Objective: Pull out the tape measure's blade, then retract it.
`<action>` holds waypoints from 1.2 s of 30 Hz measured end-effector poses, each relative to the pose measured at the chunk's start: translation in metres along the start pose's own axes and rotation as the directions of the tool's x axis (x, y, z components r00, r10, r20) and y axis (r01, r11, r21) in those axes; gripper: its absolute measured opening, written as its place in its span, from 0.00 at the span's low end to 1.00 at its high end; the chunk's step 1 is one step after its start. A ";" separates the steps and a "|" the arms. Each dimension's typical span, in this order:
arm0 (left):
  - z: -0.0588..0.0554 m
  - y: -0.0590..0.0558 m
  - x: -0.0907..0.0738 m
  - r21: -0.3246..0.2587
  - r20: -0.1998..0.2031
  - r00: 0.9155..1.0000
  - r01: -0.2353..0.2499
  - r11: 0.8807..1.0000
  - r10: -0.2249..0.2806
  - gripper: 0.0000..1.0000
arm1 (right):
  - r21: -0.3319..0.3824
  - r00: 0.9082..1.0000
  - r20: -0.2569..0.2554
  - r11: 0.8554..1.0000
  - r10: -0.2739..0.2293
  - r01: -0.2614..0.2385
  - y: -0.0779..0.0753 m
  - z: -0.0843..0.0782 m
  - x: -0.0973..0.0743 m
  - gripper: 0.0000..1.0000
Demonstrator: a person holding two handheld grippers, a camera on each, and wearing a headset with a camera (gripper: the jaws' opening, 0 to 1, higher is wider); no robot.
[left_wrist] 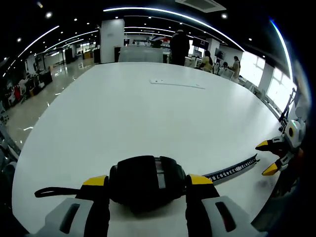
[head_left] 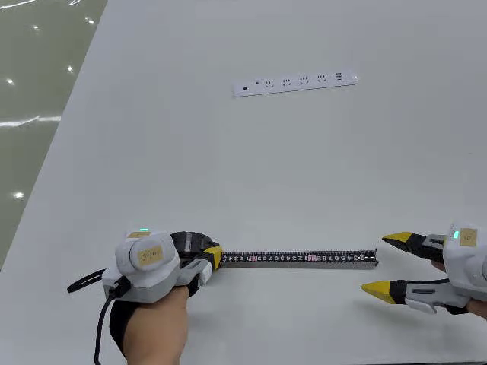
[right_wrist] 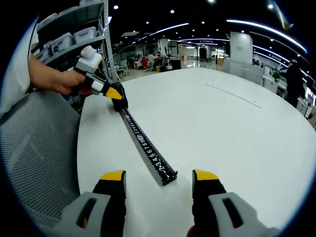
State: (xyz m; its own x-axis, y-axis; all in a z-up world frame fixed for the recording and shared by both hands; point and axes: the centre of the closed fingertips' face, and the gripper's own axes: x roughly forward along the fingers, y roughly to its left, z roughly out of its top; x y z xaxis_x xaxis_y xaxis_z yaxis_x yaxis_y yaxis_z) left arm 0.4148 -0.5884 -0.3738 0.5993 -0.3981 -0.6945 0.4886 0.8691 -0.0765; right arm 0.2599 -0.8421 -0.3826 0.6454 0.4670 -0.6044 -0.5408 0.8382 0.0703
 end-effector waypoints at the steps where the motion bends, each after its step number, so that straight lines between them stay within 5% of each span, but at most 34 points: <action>1: 0.000 0.000 0.000 -0.001 -0.001 1.000 0.000 1.000 0.000 0.59 | -0.008 1.000 0.004 1.000 0.000 0.000 -0.001 0.001 0.001 0.51; 15: -0.001 0.000 0.000 -0.002 -0.008 1.000 0.000 1.000 0.000 0.59 | -0.058 0.999 -0.010 0.998 0.039 -0.040 -0.004 -0.009 0.012 0.34; 21: 0.000 0.000 0.000 -0.003 -0.009 1.000 0.000 1.000 0.000 0.59 | -0.145 0.998 -0.002 0.987 0.070 -0.070 -0.004 -0.009 0.016 0.28; 22: 0.000 0.000 0.000 -0.003 -0.009 1.000 0.000 1.000 0.000 0.59 | -0.109 0.998 -0.021 0.992 0.059 -0.061 -0.005 -0.013 0.015 0.28; 36: -0.001 0.000 0.000 -0.002 -0.011 1.000 -0.001 1.000 0.001 0.59 | -0.158 0.995 0.008 0.983 0.095 -0.092 -0.004 -0.006 0.013 0.15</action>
State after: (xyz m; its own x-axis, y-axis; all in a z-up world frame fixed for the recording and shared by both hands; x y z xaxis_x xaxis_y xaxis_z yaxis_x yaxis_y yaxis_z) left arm 0.4145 -0.5882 -0.3746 0.5930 -0.3940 -0.7023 0.4865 0.8702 -0.0774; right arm 0.2669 -0.8412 -0.3957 0.5956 0.5467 -0.5885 -0.6766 0.7364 -0.0006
